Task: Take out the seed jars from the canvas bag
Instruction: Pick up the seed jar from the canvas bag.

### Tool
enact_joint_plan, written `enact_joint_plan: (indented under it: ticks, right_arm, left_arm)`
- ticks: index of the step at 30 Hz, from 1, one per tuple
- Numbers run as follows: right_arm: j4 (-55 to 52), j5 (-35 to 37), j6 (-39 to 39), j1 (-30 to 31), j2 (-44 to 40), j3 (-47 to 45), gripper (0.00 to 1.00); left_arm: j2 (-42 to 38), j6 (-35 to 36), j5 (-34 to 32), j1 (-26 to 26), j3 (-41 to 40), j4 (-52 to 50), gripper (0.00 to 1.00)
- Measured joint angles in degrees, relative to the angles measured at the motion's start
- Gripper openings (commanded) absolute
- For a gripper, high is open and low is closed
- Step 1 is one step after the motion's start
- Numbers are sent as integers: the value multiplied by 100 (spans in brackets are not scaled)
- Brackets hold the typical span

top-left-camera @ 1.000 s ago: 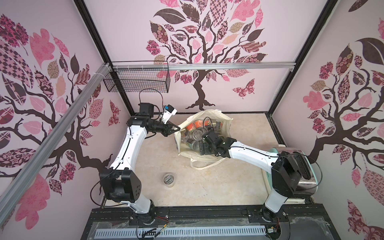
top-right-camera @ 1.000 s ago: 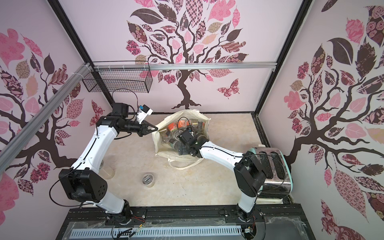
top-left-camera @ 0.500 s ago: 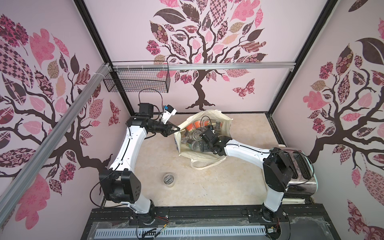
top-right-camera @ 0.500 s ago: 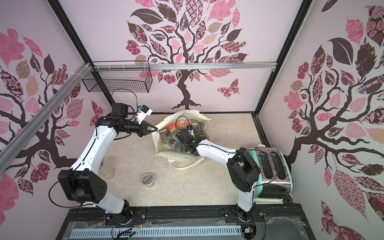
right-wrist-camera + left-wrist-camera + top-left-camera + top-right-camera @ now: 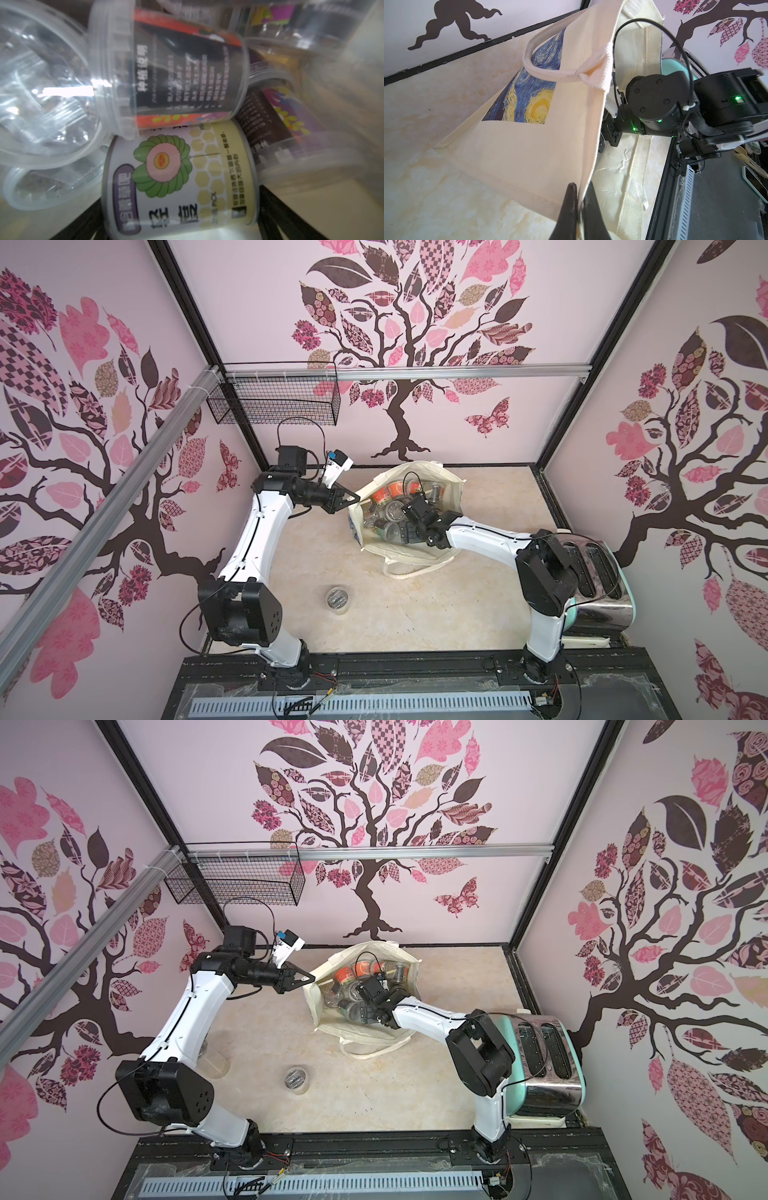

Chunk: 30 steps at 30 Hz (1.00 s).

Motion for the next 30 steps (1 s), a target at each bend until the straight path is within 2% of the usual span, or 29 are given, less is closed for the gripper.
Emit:
enact_joint_plan:
  ticks: [17, 30]
  right_arm:
    - [24, 116, 114, 22, 11, 0, 79]
    - [-153, -120, 422, -11, -238, -4, 77]
  left_arm:
    - [0, -33, -4, 11, 42, -59, 0]
    - [2, -188, -35, 52, 66, -42, 0]
